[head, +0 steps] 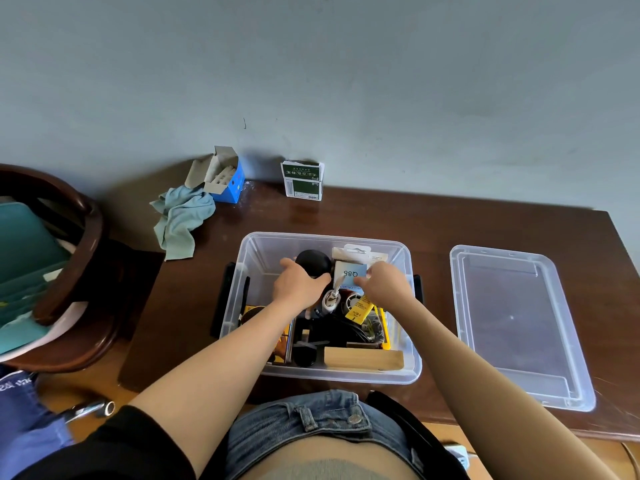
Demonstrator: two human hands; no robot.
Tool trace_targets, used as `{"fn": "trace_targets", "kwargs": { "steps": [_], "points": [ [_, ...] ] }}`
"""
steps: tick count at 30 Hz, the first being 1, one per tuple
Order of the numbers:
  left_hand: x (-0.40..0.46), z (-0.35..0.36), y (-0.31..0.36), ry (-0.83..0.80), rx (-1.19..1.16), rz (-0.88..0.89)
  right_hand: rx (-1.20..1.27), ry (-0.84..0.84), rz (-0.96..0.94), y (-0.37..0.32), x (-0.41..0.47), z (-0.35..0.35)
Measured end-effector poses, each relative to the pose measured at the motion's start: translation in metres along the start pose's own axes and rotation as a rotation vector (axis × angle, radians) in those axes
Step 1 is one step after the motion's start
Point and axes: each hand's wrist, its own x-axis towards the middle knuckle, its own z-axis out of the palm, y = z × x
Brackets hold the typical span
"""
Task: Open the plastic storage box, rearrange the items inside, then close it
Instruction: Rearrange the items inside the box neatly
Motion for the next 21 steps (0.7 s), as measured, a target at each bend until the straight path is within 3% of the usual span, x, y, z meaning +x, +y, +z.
{"fn": "trace_targets", "kwargs": {
  "steps": [7,15,21],
  "points": [
    [0.004,-0.010,0.000,-0.195,0.061,-0.051,-0.062,-0.036,-0.003,0.005,-0.001,-0.001],
    [0.010,-0.018,0.004,-0.104,0.135,0.148,-0.155,-0.058,-0.030,0.006,-0.011,-0.003],
    [0.013,-0.015,0.003,-0.024,0.140,0.159,-0.356,-0.040,-0.092,0.007,-0.024,-0.001]
  ]
}}
